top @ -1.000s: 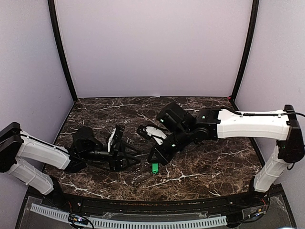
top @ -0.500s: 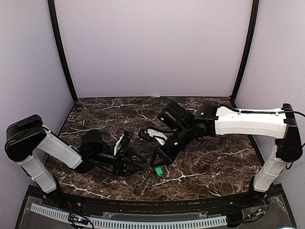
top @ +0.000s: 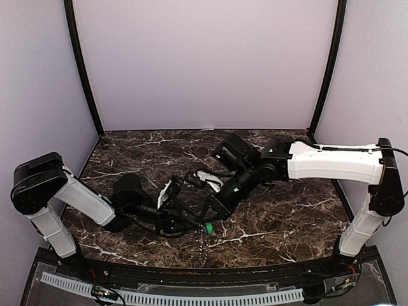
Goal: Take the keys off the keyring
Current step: Pass from the right arm to the left
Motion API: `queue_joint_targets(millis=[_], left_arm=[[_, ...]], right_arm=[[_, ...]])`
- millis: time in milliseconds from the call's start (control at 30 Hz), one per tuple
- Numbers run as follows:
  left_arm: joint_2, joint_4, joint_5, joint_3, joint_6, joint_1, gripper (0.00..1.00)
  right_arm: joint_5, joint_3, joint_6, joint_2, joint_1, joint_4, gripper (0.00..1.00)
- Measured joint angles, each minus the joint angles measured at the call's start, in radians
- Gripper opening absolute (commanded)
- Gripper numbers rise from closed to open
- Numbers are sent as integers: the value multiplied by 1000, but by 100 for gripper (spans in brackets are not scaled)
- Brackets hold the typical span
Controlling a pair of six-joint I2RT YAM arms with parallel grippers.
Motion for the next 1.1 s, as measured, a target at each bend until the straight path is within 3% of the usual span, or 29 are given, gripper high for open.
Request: queue_joint_targets(millis=[167, 233, 533, 700, 833, 1100], left_arm=[[6, -3, -9, 8, 6, -3, 18], [10, -3, -15, 9, 16, -3, 17], [15, -7, -11, 10, 21, -3, 33], [15, -8, -6, 10, 21, -6, 33], [16, -9, -5, 10, 22, -7, 23], [17, -24, 1, 10, 28, -10, 14]], right_arm=[[-12, 0, 7, 0, -4, 8, 0], [-18, -1, 13, 0, -4, 8, 0], [-23, -18, 15, -3, -8, 21, 0], [-23, -24, 14, -3, -10, 25, 0], [-26, -27, 16, -4, -10, 28, 0], [-36, -33, 18, -16, -14, 40, 0]])
